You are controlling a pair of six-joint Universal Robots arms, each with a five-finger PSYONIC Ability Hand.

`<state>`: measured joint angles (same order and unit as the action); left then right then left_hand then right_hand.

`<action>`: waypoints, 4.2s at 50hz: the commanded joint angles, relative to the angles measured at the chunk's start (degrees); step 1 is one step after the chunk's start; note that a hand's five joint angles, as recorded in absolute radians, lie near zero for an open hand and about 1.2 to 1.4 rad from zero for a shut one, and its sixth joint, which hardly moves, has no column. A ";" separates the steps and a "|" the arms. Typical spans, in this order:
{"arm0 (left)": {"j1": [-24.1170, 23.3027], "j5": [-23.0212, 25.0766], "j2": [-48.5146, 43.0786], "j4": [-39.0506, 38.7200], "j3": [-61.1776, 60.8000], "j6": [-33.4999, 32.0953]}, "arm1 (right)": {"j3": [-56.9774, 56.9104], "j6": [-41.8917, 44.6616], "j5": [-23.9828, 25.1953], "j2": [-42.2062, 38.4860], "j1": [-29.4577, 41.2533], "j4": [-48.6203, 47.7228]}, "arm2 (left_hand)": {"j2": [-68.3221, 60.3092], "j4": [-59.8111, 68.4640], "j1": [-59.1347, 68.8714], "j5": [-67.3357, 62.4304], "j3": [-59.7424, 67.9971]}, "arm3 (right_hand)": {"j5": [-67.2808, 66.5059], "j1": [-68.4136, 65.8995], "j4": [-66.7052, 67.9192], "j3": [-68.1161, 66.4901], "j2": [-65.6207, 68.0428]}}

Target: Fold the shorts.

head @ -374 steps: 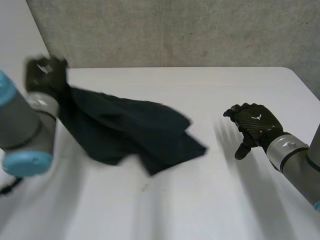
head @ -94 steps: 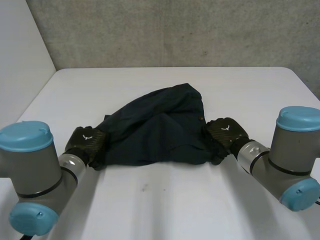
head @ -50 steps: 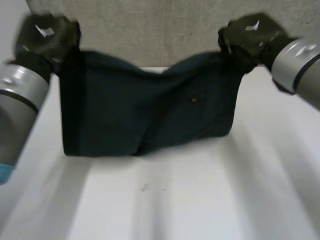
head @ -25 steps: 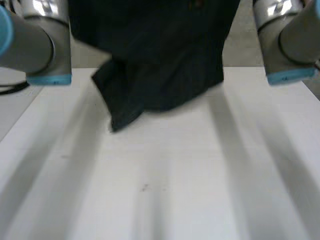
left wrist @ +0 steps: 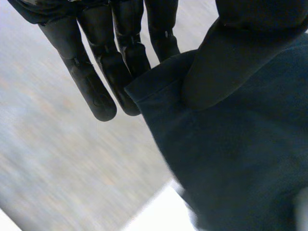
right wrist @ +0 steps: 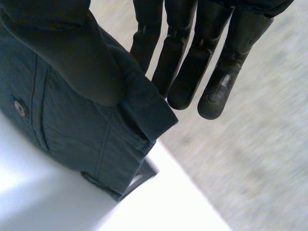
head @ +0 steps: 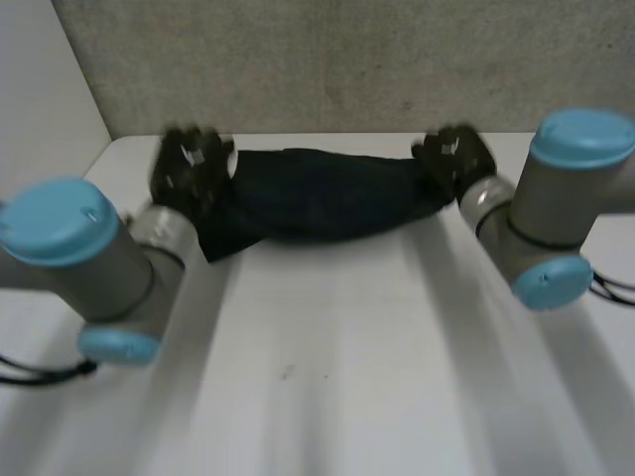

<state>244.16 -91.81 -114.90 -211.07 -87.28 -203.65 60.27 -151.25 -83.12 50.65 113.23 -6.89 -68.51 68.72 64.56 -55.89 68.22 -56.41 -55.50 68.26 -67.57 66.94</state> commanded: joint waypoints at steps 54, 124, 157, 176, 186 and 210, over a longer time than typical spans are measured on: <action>-6.42 -3.37 -7.25 12.79 8.77 -20.82 | 13.13 15.73 -8.28 9.48 -2.49 18.06 | -11.49 11.28 15.44 -14.11 11.78 | -13.59 -24.50 11.74 -12.43 13.06; -6.42 -4.69 4.50 9.97 -10.01 11.08 | 36.58 -0.81 1.91 11.38 -13.82 -3.31 | 58.46 -58.68 -54.51 55.84 -58.18 | -13.59 -24.50 11.74 -12.43 13.06; -5.89 -5.13 10.83 10.24 -10.11 11.08 | 18.92 33.05 21.41 5.33 14.04 12.51 | 58.51 -58.72 -54.56 55.89 -58.22 | 2.67 -8.24 -4.52 3.83 -3.20; -10.80 -3.73 -3.12 12.78 9.39 10.81 | 14.88 -20.92 11.95 14.84 -0.37 5.31 | 56.27 -56.49 -52.32 53.66 -55.99 | 56.41 45.50 -58.26 57.57 -56.94; -15.29 1.55 -17.81 21.57 18.63 10.99 | 12.59 -14.86 7.09 5.08 -1.17 10.67 | 55.94 -56.15 -51.99 53.32 -55.65 | 56.41 45.50 -58.26 57.57 -56.94; -14.77 -4.87 -12.39 30.54 22.33 6.95 | 8.72 -8.97 6.74 7.87 -0.64 15.24 | 56.61 -56.82 -52.66 53.99 -56.32 | 56.41 45.50 -58.26 57.57 -56.94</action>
<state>229.36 -96.65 -138.03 -180.52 -64.34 -196.25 69.73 -161.74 -76.17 49.68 112.27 6.07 -11.63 11.90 11.88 -2.60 12.12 -3.93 -10.03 13.27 -11.45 12.13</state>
